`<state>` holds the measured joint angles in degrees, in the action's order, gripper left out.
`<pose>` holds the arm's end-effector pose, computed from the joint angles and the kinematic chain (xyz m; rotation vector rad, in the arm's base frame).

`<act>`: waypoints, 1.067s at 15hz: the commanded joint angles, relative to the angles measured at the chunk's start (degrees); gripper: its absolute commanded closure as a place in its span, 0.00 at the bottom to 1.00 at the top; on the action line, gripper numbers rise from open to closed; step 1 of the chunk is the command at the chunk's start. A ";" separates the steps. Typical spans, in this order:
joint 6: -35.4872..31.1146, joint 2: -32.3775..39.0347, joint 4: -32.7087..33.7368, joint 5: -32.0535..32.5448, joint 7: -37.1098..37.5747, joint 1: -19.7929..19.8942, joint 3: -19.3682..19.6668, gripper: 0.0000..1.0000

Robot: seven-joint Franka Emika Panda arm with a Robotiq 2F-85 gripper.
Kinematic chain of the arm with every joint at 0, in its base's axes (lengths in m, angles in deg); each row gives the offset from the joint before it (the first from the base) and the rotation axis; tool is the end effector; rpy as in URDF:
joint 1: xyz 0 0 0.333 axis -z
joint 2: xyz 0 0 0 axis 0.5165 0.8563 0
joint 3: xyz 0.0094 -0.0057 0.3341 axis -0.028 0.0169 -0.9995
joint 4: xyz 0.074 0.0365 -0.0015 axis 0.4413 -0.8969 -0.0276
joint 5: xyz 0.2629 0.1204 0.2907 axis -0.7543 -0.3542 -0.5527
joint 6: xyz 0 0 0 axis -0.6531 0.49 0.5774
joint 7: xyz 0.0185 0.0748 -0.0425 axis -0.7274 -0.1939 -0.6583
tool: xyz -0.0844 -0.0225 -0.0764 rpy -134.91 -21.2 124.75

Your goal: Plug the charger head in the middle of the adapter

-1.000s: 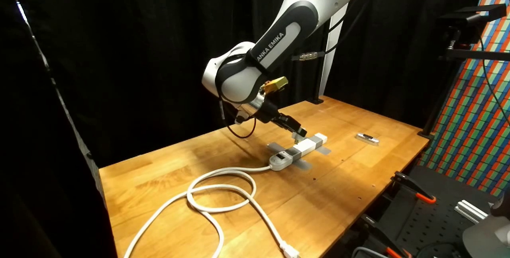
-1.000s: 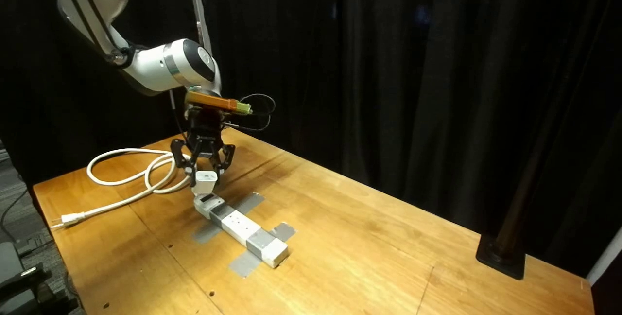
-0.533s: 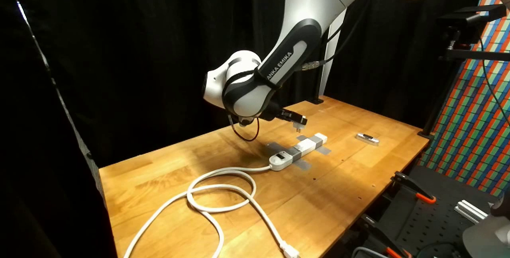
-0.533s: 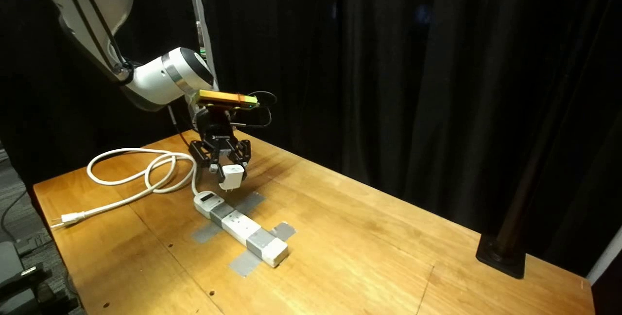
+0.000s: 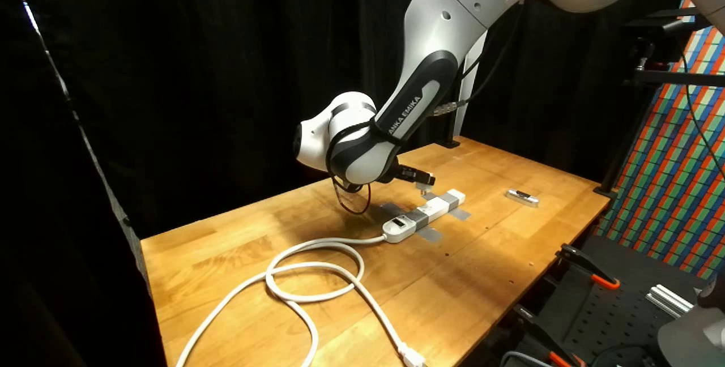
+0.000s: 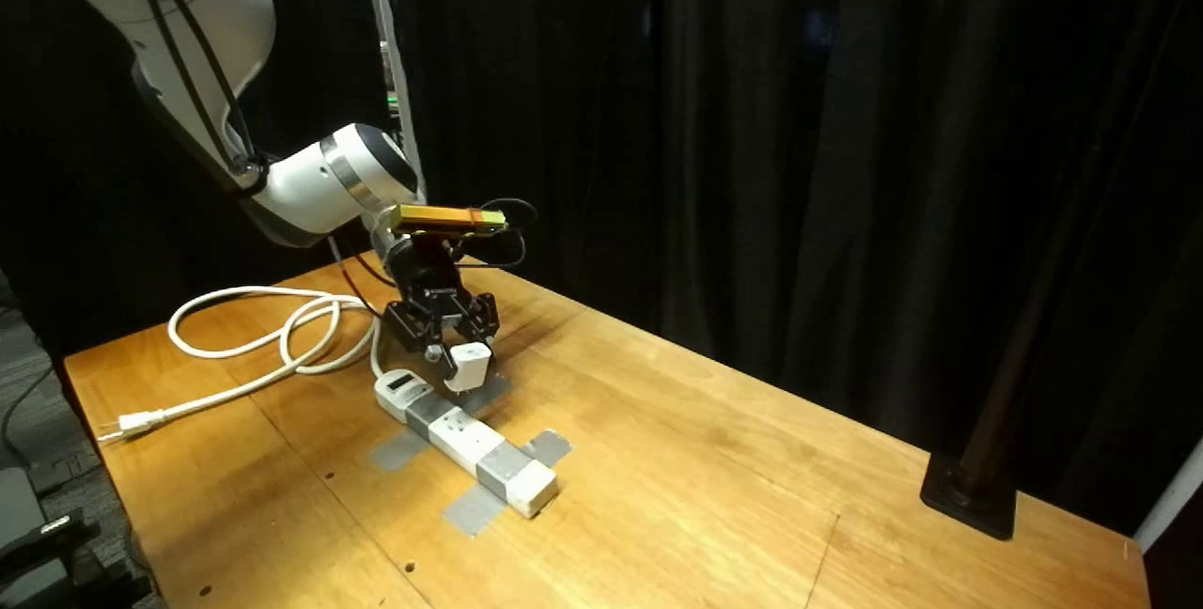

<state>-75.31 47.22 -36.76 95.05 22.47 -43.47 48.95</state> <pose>0.6097 0.1196 0.1131 1.5885 1.6394 -1.2929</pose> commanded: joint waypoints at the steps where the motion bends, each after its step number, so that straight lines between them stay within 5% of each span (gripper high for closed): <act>1: -2.19 -0.28 -1.97 1.76 3.87 0.29 -0.21 0.77; 16: -7.14 -2.94 -9.83 4.60 17.60 0.95 -1.35 0.77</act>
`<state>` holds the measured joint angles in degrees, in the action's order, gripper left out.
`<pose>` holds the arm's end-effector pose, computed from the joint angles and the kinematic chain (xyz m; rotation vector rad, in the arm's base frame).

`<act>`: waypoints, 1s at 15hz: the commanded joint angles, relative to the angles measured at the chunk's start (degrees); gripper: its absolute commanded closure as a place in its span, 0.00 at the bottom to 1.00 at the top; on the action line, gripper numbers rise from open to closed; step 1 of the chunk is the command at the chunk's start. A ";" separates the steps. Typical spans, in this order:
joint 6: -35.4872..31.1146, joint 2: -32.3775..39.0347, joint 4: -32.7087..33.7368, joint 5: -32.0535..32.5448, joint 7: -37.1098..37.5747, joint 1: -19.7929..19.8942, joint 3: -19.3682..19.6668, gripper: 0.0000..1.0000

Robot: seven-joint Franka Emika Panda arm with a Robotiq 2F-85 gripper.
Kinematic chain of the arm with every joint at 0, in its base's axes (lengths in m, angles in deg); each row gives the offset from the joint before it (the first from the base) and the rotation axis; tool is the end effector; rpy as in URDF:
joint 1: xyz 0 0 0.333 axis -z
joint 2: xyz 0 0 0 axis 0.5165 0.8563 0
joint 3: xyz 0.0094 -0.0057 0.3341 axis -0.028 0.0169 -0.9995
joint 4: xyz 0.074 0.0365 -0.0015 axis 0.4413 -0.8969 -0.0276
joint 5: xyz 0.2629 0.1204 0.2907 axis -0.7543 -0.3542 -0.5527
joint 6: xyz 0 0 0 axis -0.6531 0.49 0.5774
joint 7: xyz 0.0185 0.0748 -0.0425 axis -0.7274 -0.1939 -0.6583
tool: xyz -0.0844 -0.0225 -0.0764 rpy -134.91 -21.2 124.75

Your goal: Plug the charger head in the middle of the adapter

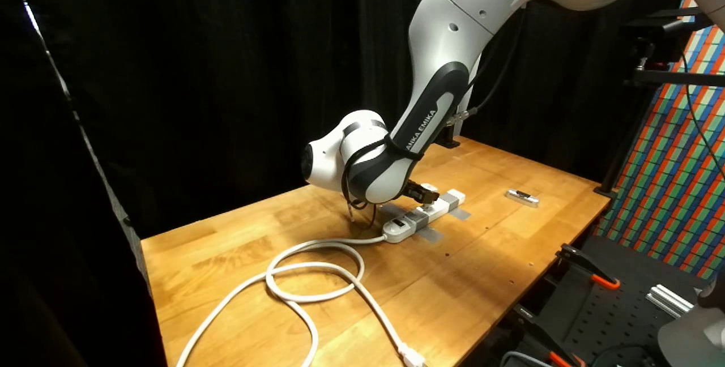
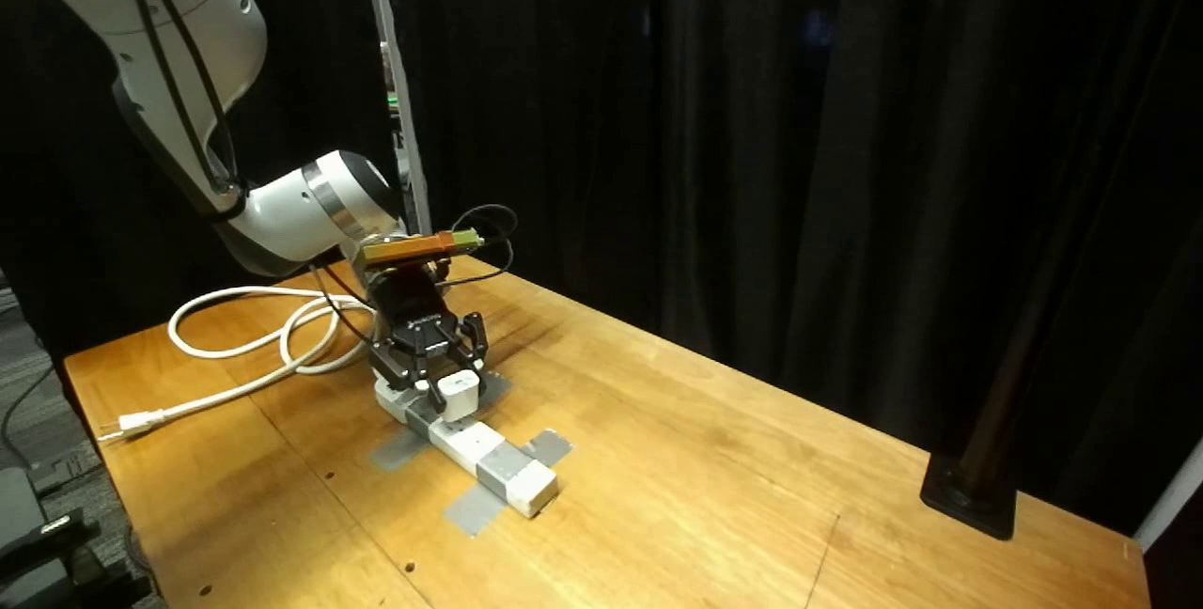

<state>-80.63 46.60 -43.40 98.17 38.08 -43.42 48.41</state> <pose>0.5802 0.1222 0.0826 1.6489 1.4815 -1.1335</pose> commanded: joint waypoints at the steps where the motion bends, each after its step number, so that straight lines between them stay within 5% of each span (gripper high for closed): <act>1: -2.25 -2.85 -3.95 1.43 1.95 1.01 -1.05 0.77; 15: -4.41 -5.72 -8.62 2.50 2.86 1.41 -0.97 0.77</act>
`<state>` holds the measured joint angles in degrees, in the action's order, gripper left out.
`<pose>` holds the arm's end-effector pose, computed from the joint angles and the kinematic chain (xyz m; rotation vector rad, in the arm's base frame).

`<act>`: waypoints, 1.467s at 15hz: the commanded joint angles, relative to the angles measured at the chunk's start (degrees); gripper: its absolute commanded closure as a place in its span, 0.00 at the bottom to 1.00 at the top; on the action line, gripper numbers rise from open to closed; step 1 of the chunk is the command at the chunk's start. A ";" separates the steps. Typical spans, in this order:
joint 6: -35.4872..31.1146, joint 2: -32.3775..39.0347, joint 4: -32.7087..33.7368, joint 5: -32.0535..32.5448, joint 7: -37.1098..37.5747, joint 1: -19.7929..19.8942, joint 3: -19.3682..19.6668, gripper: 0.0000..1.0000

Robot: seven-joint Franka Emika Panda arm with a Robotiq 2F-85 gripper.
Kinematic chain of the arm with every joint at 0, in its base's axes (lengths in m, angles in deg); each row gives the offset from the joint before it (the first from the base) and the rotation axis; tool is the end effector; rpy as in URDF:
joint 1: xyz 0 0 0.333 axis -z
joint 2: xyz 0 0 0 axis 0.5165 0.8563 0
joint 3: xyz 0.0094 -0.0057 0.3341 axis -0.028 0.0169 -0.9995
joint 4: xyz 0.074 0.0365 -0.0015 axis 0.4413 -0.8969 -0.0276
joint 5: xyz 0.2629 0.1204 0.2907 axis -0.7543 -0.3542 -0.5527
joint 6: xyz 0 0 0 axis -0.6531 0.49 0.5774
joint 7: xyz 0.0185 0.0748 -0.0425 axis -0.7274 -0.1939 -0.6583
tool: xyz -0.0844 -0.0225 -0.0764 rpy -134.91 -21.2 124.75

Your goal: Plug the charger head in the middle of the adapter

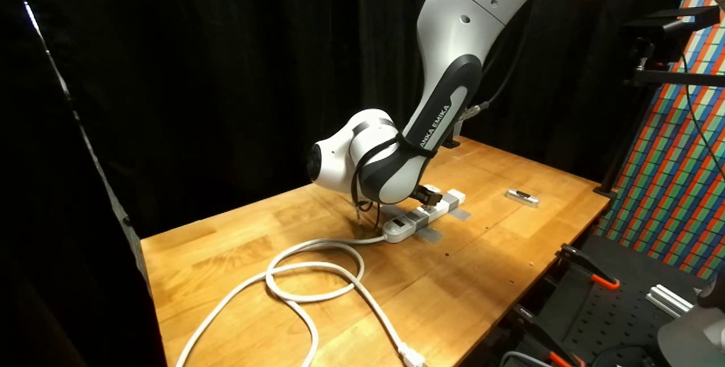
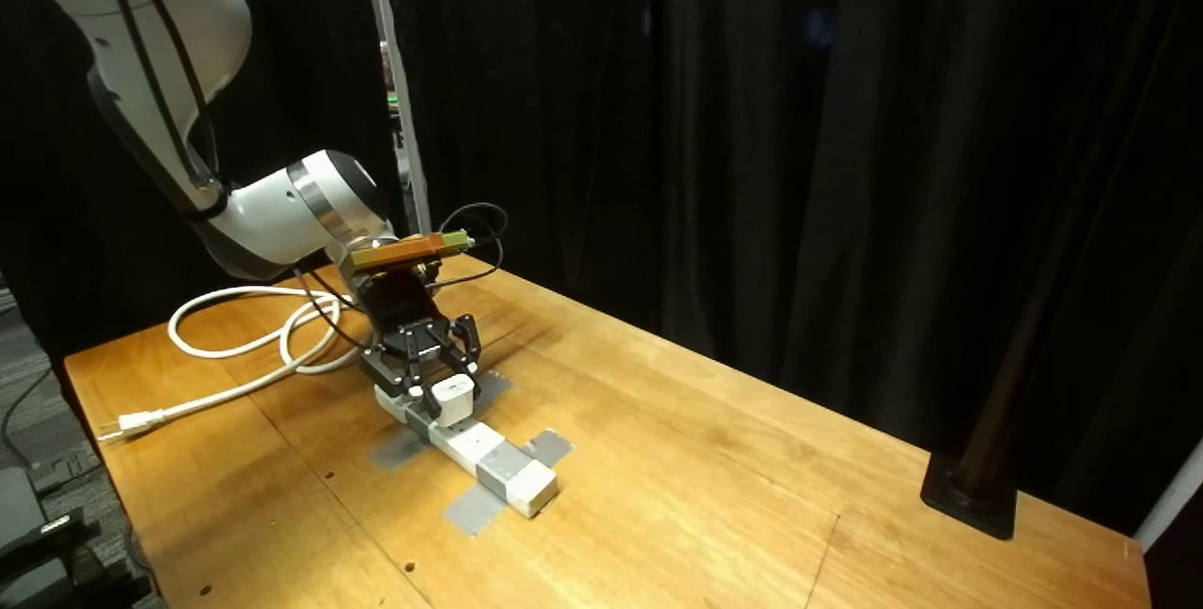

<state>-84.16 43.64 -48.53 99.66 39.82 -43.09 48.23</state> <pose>0.5642 0.1207 0.0853 1.6343 1.5111 -1.0808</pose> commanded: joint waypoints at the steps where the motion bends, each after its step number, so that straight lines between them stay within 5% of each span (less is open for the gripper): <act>1: -1.27 -2.93 -3.69 1.00 1.09 1.25 -0.84 0.77; 22: -4.65 0.68 -2.13 1.29 0.83 1.63 -0.39 0.77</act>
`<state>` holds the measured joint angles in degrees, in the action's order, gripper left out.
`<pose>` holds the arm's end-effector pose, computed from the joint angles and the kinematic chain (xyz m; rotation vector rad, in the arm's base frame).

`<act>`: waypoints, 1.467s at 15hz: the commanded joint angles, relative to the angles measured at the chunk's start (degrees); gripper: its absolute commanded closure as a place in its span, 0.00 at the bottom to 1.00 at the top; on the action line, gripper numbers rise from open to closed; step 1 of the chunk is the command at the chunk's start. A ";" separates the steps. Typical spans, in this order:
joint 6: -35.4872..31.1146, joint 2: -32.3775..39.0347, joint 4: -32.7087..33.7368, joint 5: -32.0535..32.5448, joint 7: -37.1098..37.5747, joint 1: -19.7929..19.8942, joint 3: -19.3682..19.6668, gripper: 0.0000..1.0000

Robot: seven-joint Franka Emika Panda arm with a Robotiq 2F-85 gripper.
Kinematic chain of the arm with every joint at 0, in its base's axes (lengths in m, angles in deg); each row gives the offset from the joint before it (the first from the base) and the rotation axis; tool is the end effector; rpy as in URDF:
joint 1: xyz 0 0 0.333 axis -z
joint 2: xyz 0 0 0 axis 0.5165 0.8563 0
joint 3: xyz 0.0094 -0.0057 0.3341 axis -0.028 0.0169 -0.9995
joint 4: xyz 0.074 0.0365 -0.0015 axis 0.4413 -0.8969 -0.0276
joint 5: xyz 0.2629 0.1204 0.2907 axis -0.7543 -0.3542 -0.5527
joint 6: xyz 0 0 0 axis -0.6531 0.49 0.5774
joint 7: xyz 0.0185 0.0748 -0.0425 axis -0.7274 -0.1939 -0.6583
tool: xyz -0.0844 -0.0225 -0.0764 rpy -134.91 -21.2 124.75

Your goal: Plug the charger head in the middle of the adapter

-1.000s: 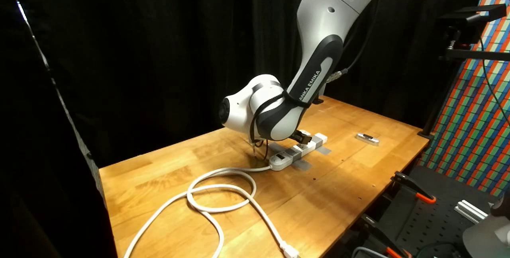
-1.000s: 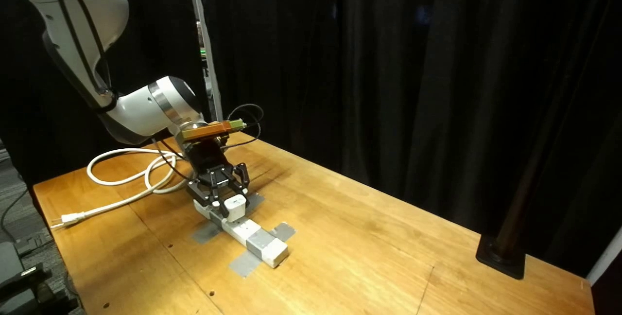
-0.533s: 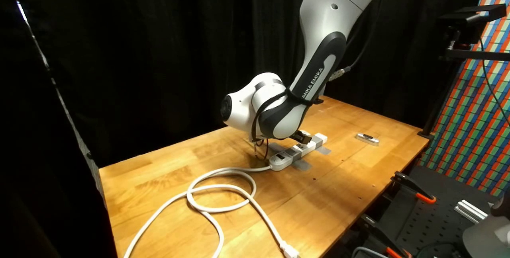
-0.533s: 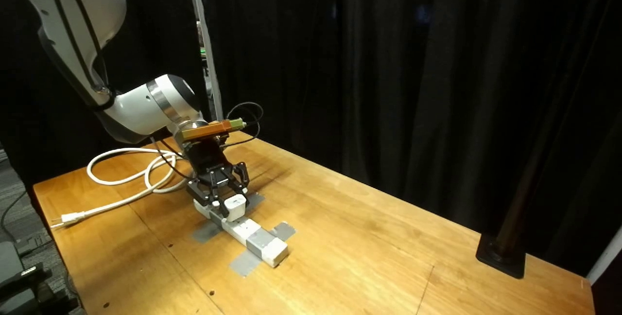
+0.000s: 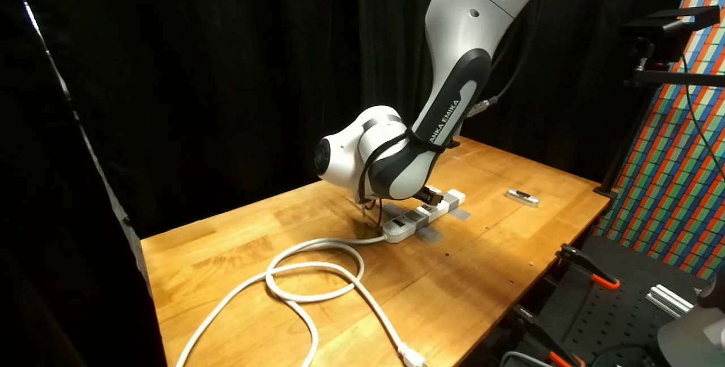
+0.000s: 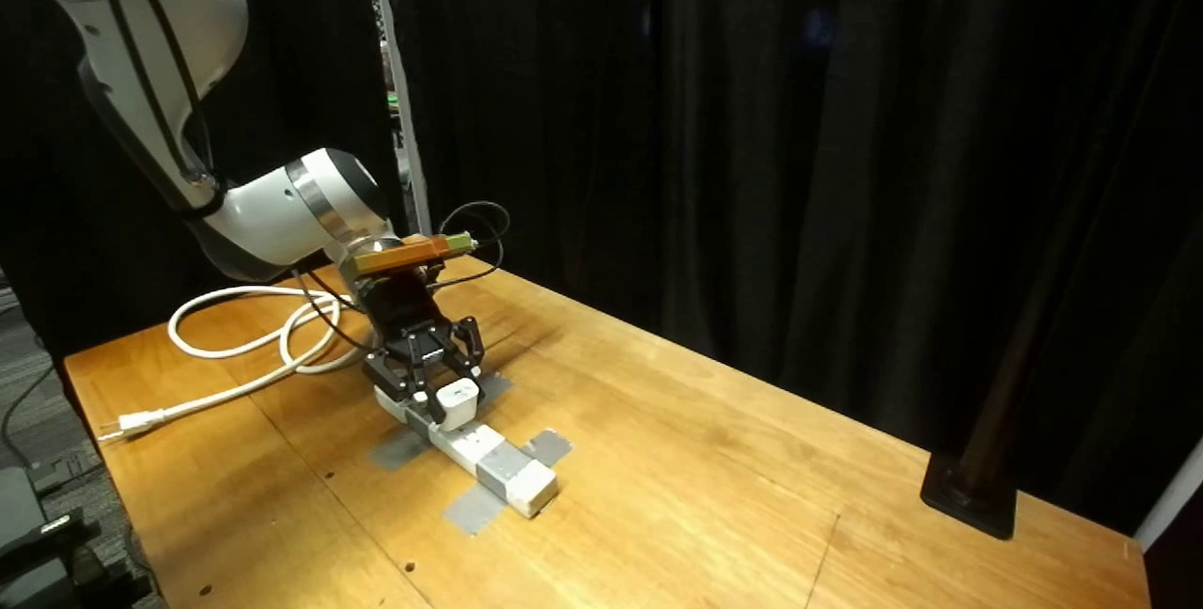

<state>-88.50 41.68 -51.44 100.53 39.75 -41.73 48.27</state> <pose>0.5608 0.1121 0.0875 1.6506 1.5566 -1.0261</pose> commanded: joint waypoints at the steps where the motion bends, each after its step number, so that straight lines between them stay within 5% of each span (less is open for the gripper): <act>1: -0.07 3.02 1.02 0.51 0.81 0.27 -0.41 0.77; 22: 6.60 8.15 0.68 5.83 5.24 -3.73 -3.31 0.77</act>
<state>-81.78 46.76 -50.11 108.05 41.84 -44.23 47.97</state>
